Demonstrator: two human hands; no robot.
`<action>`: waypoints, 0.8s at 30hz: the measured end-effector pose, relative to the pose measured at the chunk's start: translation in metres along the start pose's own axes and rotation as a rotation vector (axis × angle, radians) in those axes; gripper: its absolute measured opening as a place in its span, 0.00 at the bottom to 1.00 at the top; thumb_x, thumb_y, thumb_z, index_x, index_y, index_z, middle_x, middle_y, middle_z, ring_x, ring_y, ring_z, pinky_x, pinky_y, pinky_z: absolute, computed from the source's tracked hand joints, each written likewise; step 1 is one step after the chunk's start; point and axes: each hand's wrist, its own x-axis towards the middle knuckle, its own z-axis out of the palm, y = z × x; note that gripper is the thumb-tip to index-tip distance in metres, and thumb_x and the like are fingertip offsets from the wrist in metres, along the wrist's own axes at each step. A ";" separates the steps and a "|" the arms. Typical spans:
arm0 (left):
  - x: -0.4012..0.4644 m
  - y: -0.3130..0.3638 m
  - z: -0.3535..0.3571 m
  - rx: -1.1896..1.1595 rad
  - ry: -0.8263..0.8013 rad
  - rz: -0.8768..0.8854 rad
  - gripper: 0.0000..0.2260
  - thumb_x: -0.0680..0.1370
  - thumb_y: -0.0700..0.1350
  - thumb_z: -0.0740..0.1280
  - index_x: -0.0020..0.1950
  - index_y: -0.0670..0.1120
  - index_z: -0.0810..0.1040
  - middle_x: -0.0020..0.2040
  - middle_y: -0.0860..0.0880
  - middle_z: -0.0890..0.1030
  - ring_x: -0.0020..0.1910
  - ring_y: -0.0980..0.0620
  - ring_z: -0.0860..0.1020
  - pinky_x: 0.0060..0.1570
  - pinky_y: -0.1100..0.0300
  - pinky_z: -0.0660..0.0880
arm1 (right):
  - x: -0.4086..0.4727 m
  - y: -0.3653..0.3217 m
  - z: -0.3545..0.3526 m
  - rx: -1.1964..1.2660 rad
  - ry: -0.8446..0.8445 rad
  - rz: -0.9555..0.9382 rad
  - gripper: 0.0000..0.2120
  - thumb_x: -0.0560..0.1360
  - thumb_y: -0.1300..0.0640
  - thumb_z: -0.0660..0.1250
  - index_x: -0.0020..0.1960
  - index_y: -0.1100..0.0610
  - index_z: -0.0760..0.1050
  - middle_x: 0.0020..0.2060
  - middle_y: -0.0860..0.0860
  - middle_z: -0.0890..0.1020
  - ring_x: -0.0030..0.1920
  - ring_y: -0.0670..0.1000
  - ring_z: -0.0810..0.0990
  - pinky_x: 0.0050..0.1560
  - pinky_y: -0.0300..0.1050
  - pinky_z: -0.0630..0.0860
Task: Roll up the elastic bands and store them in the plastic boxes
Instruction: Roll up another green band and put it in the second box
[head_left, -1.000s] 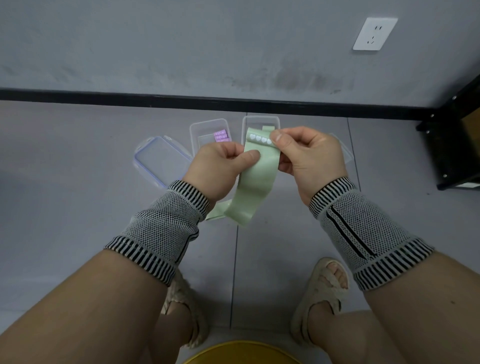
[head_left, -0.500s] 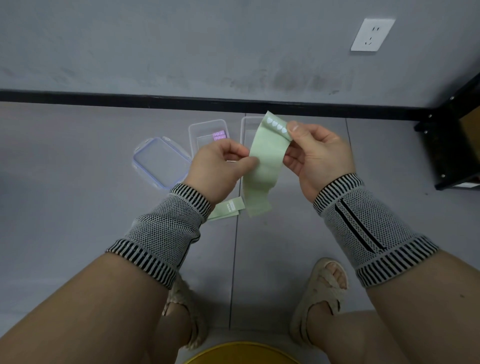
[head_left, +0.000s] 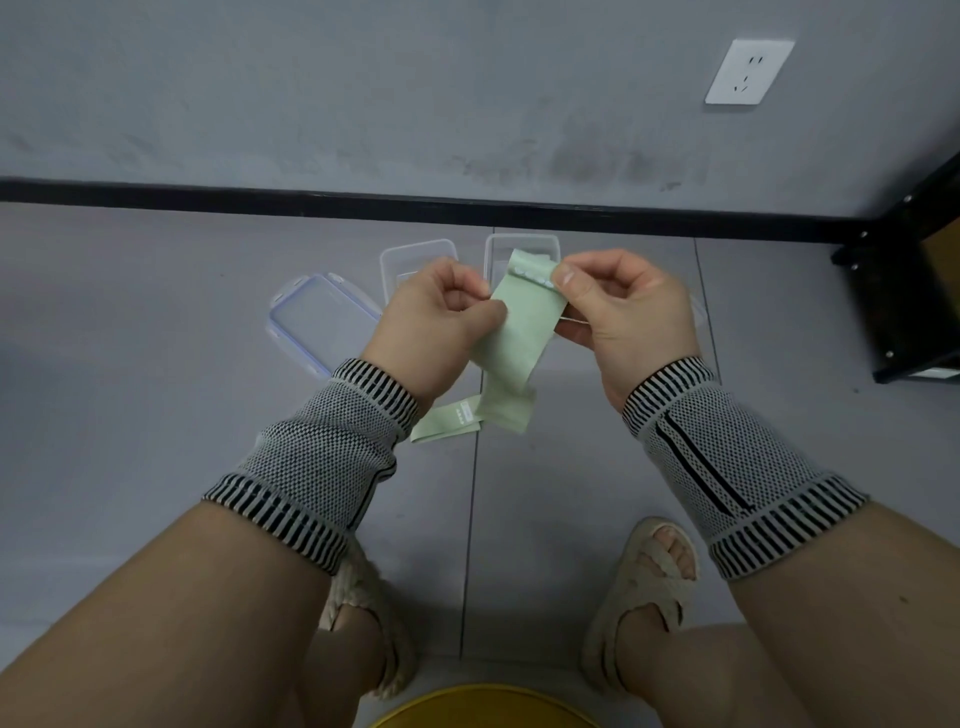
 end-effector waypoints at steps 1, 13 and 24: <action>0.000 0.000 0.001 -0.043 -0.024 -0.032 0.09 0.71 0.37 0.69 0.47 0.47 0.75 0.31 0.52 0.75 0.36 0.50 0.73 0.46 0.49 0.73 | -0.001 0.000 0.000 0.005 -0.022 0.003 0.04 0.74 0.64 0.69 0.43 0.57 0.78 0.44 0.61 0.81 0.42 0.54 0.82 0.46 0.53 0.82; -0.004 0.006 0.001 -0.074 -0.060 -0.054 0.02 0.76 0.40 0.66 0.47 0.46 0.76 0.39 0.50 0.81 0.37 0.53 0.78 0.42 0.57 0.75 | -0.005 0.001 0.005 -0.024 -0.105 -0.042 0.07 0.72 0.68 0.70 0.43 0.58 0.78 0.47 0.63 0.80 0.44 0.55 0.81 0.47 0.54 0.82; -0.007 0.008 -0.001 0.021 -0.051 0.168 0.09 0.75 0.34 0.68 0.46 0.47 0.72 0.43 0.43 0.83 0.40 0.50 0.81 0.44 0.58 0.78 | -0.008 -0.007 0.003 -0.182 -0.138 -0.154 0.10 0.70 0.69 0.72 0.41 0.54 0.78 0.41 0.48 0.83 0.40 0.46 0.84 0.45 0.41 0.81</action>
